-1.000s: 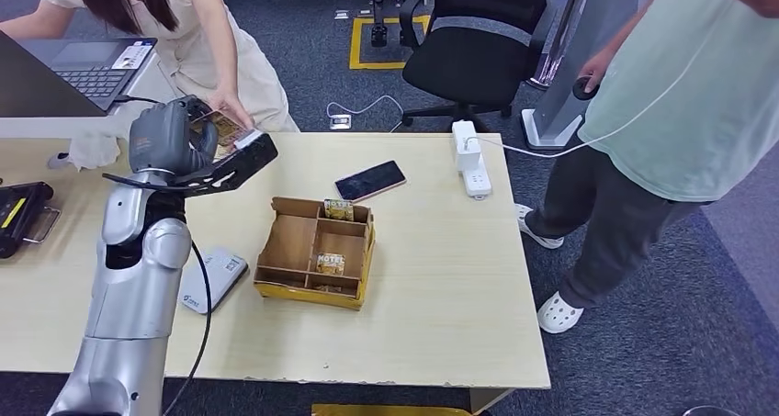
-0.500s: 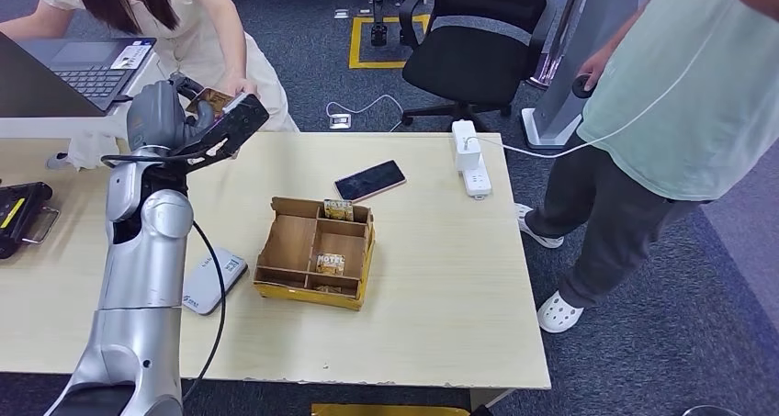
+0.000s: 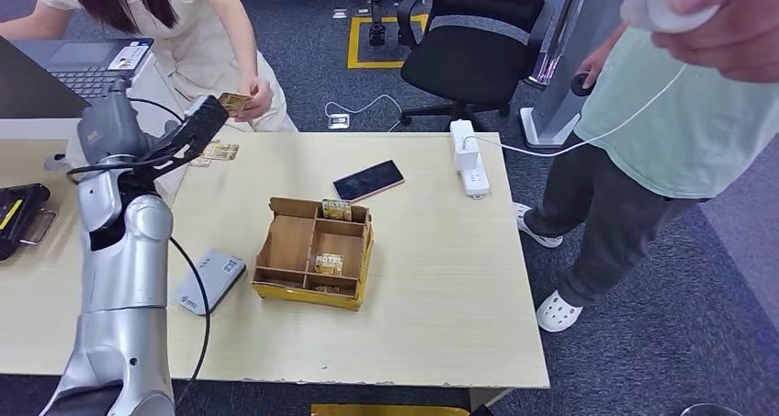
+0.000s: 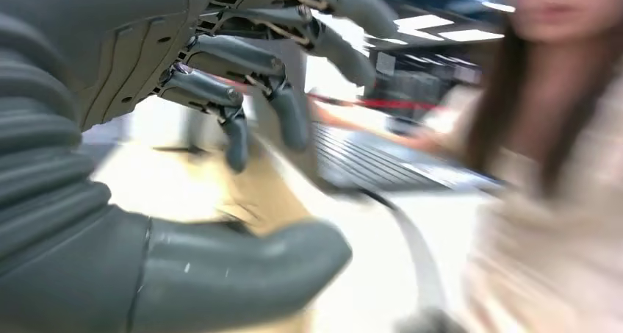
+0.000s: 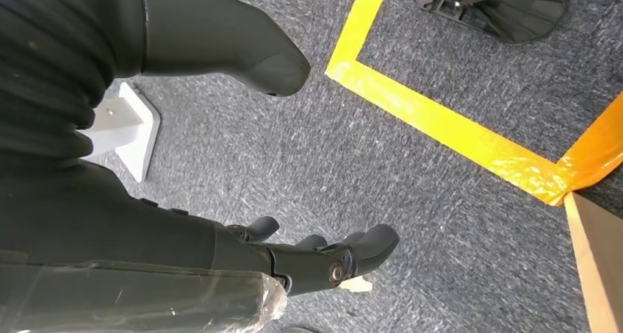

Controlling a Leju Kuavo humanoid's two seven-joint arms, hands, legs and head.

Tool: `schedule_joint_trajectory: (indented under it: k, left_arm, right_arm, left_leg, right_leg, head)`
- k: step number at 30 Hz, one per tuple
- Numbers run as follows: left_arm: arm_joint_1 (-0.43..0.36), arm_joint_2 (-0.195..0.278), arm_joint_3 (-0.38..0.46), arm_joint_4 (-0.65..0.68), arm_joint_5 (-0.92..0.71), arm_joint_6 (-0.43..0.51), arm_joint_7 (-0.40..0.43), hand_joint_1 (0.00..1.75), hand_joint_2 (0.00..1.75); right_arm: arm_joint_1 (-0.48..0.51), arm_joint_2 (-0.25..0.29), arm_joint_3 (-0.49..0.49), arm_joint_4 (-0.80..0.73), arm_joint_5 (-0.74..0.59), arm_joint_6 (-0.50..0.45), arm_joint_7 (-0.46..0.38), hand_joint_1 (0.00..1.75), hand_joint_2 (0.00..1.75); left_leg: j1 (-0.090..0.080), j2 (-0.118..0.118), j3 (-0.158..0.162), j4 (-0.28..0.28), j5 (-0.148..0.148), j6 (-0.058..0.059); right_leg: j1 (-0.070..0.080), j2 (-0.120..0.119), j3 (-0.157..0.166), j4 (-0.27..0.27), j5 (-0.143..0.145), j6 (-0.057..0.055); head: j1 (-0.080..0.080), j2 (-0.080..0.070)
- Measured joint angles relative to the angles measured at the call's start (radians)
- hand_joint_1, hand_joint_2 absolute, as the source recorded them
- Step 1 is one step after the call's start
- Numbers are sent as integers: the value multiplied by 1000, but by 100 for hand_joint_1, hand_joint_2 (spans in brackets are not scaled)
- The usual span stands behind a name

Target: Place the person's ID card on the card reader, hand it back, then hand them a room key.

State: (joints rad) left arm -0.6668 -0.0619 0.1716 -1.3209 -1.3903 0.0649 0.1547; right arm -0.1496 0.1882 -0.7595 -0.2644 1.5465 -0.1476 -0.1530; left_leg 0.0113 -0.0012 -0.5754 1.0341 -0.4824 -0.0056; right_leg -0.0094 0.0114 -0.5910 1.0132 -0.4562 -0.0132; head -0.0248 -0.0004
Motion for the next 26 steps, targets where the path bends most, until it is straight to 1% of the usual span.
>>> schedule_joint_trajectory:
  k: [4, 7, 10, 13, 18, 21, 26]
  left_arm:
    - [13, 51, 168, 6, -59, 56, -46, 0, 175]
    - [23, 69, 262, 11, -80, 64, -72, 0, 175]
    - [31, 79, 312, 15, -98, 66, -62, 0, 175]
    - [44, 104, 367, 23, -104, 83, -49, 0, 175]
    - [77, 149, 485, 54, -110, 126, -84, 0, 175]
    - [87, 158, 515, 65, -116, 129, -91, 0, 175]
    - [91, 163, 542, 76, -123, 137, -91, 0, 175]
  right_arm:
    - [7, 1, 0, 0, -3, -3, -1, 0, 175]
    - [8, 1, 0, 0, -3, -3, -1, 0, 175]
    - [8, 1, 0, 0, -3, -3, -1, 0, 175]
    - [10, 1, 0, 0, -3, -3, -1, 0, 175]
    - [13, 2, 0, 0, -3, -4, -2, 0, 175]
    - [13, 3, 0, 0, -3, -4, -3, 0, 175]
    - [13, 4, 0, 0, -3, -4, -4, 0, 175]
  left_leg:
    - [0, 1, 0, 0, 0, 0]
    - [1, -1, -1, 0, 1, -1]
    - [1, -2, -3, 0, 1, -1]
    - [0, 0, -2, 0, 0, -1]
    - [0, -1, -3, 0, 0, -1]
    - [1, -2, -4, 0, 1, -1]
    - [1, -2, -4, 0, 1, -1]
  right_leg:
    - [0, 0, -2, 1, 0, -1]
    - [1, -1, -2, 1, -1, -1]
    - [1, -2, -2, 1, -1, -1]
    - [1, 0, -2, 0, 0, -1]
    - [1, -1, -4, 0, 0, -1]
    - [1, -2, -4, 0, -1, -1]
    - [1, -2, -4, 0, 0, -1]
  head:
    - [0, 0]
    - [0, 0]
    - [0, 0]
    - [0, 0]
    - [0, 0]
    - [0, 0]
    - [0, 0]
